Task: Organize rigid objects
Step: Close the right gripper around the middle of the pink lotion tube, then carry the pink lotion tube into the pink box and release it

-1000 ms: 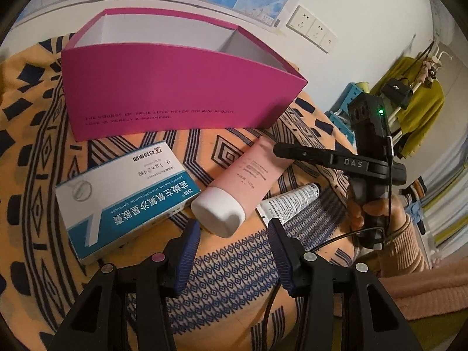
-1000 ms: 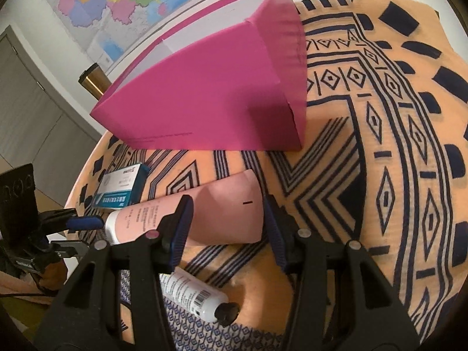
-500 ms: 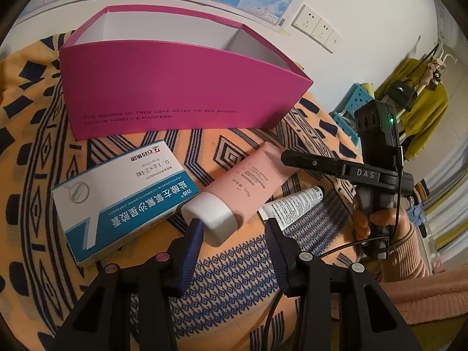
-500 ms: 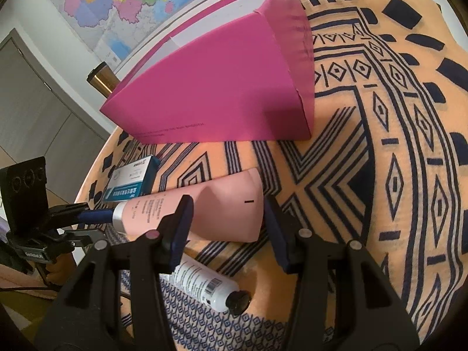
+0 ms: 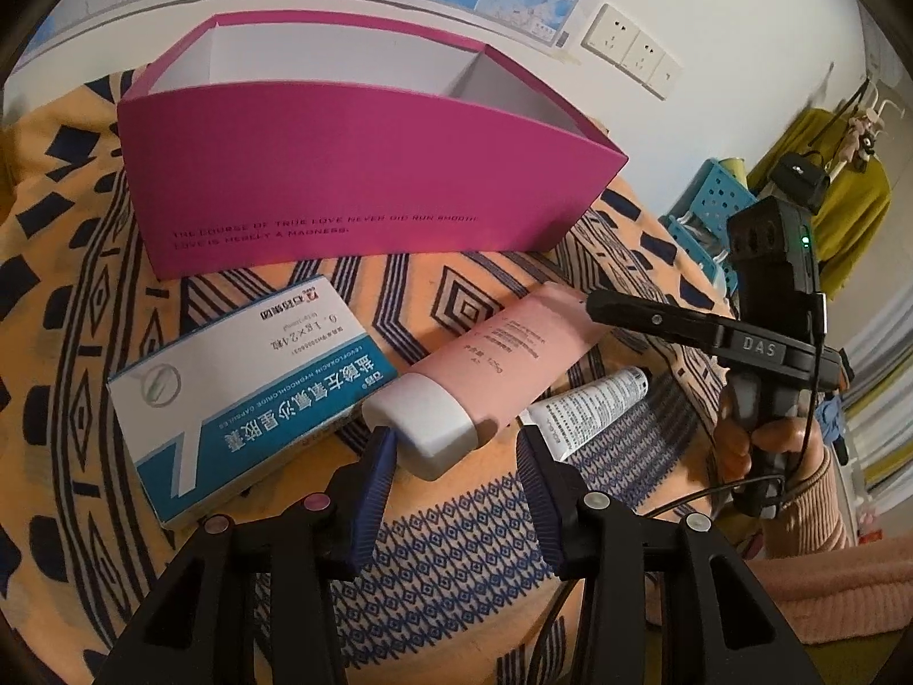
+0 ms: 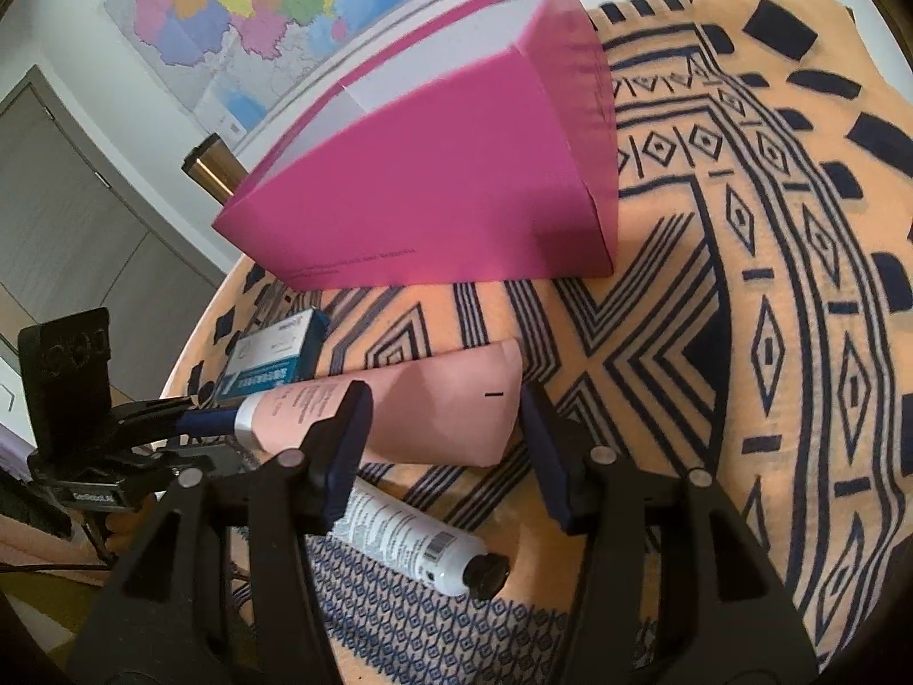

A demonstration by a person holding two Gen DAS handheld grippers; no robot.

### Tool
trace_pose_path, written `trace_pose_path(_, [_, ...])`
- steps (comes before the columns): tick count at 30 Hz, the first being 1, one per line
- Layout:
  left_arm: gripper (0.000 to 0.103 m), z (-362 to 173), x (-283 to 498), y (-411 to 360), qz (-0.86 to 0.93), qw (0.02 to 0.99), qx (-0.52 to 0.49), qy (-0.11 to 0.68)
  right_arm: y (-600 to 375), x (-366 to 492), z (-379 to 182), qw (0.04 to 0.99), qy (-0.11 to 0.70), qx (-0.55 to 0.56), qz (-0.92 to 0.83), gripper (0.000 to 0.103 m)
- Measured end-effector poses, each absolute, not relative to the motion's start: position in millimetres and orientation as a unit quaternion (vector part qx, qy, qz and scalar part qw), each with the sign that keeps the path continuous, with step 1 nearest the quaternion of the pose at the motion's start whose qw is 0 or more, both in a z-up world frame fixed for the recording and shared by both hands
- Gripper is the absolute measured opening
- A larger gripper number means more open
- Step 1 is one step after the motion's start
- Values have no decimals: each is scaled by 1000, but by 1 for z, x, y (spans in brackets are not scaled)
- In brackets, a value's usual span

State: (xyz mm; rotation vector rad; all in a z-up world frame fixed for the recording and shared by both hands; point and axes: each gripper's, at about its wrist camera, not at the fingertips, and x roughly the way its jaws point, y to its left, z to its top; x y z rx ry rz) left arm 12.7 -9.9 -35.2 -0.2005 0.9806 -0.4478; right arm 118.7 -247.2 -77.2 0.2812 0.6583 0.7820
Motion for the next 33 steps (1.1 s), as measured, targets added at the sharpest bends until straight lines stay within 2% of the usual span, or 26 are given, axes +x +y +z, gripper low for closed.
trace_pose_path(12, [43,-19,11,-10,-212,867,-88,443,-255,99,-50,877,269,128,378,56])
trace_pose_path(33, [43,61,37,0,-197,920,-50,334,-264,88,25,894,167,131,394,56])
